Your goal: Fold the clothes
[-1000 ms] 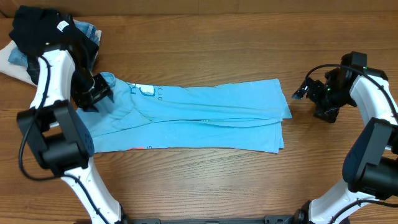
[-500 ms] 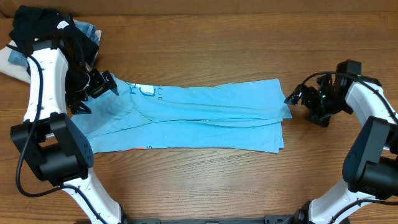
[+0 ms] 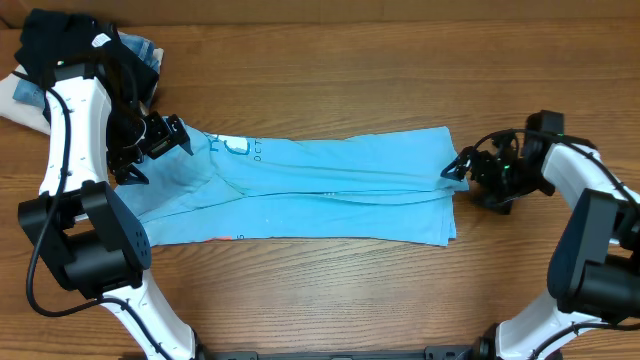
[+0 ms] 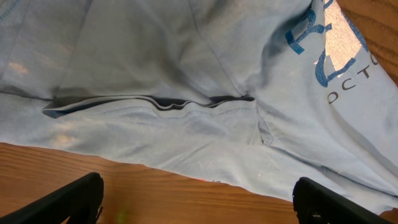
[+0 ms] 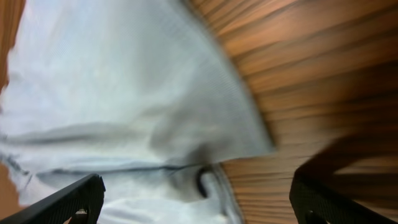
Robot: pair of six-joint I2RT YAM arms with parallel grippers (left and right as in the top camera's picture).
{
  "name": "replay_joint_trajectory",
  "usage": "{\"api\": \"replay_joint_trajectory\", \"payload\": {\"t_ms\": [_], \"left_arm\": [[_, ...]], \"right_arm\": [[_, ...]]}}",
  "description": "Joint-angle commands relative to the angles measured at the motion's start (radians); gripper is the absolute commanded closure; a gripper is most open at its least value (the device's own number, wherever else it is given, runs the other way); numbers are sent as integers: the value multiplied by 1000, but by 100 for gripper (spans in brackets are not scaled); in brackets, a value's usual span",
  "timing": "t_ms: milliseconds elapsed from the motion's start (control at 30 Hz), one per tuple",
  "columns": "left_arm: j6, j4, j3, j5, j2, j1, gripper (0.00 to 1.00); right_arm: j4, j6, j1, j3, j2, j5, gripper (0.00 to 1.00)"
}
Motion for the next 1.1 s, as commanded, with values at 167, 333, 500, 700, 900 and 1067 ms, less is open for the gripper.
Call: {"api": "replay_joint_trajectory", "payload": {"t_ms": [167, 333, 500, 700, 900, 1067], "left_arm": [[22, -3, 13, 12, -11, -8, 0], [22, -6, 13, 9, -11, -8, 0], [23, -6, 13, 4, -11, -8, 0], [23, -6, 13, 1, -11, -8, 0], [23, -3, 13, 0, -11, -8, 0], [23, -5, 13, -24, -11, -8, 0]], "right_arm": [[27, -4, 112, -76, -5, -26, 0], [54, 0, 132, -76, -5, -26, 0], [72, 47, 132, -76, -5, 59, 0], [73, 155, 123, -76, -5, 234, 0], [64, 174, 105, -58, -5, 237, 0], [-51, 169, 74, 25, -9, 238, 0]]}}
